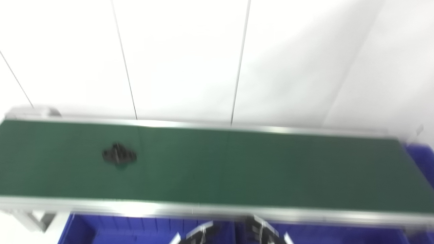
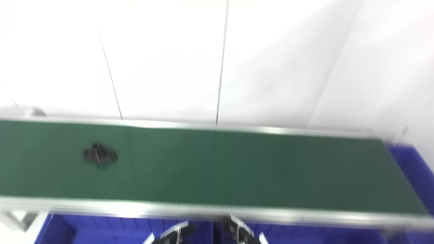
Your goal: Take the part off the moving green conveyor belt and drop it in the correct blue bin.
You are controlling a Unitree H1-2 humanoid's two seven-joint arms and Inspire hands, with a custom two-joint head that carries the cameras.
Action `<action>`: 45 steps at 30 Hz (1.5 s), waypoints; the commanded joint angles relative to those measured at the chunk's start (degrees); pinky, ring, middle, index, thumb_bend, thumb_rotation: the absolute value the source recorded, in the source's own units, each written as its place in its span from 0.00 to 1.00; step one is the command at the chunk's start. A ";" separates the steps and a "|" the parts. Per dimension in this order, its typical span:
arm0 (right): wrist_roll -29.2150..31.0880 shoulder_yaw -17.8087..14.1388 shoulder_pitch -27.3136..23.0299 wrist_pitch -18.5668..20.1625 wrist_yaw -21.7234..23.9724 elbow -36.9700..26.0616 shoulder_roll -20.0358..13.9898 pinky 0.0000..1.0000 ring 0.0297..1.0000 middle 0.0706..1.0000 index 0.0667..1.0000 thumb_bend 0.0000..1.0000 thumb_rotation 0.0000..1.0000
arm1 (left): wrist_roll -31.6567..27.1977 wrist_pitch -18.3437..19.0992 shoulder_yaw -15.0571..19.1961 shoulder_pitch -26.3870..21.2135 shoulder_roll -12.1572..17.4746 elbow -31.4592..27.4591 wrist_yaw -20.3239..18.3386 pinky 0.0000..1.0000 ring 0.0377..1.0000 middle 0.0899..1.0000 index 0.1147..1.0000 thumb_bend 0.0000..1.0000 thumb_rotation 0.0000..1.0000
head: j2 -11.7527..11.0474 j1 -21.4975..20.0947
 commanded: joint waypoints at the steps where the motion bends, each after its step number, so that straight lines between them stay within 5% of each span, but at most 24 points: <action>1: 0.20 -0.44 -0.06 -1.30 1.61 0.72 0.23 0.77 0.82 0.84 0.83 0.81 0.96 | -0.39 -2.68 0.14 -1.10 -0.53 0.02 0.31 0.86 0.90 0.87 0.82 1.00 0.89 | -0.21 0.42; 9: 0.57 -2.47 -0.88 -1.30 3.75 2.84 0.65 0.75 0.80 0.82 0.82 0.81 0.95 | -0.47 -3.24 0.19 -1.87 -1.11 1.62 0.27 0.86 0.90 0.86 0.80 1.00 0.88 | -0.70 1.96; 18: 0.65 -4.10 -0.74 -1.30 5.38 1.82 0.42 0.75 0.81 0.82 0.82 0.79 0.95 | 0.15 -2.59 -0.08 -2.07 -2.04 1.42 0.64 0.84 0.89 0.87 0.80 1.00 0.87 | 1.18 4.23; 30: 0.55 -6.33 2.51 -1.30 6.24 -11.56 1.12 0.72 0.77 0.79 0.80 0.87 0.88 | 1.36 -2.07 -0.41 -2.45 -2.88 1.18 1.07 0.84 0.90 0.88 0.82 1.00 0.85 | 2.84 4.45; 39: -1.80 -6.26 1.50 -1.30 1.54 -24.70 1.82 0.68 0.75 0.77 0.77 0.96 0.90 | 1.60 -3.12 -0.56 -3.10 -2.73 2.18 1.36 0.83 0.90 0.88 0.83 0.99 0.84 | 2.31 3.73; 45: -12.48 -4.21 -3.00 -1.30 -10.78 -29.12 1.57 0.62 0.71 0.76 0.77 0.77 0.85 | 2.27 -2.90 -0.69 -3.25 -2.64 2.05 1.81 0.83 0.90 0.88 0.83 1.00 0.85 | 2.64 2.59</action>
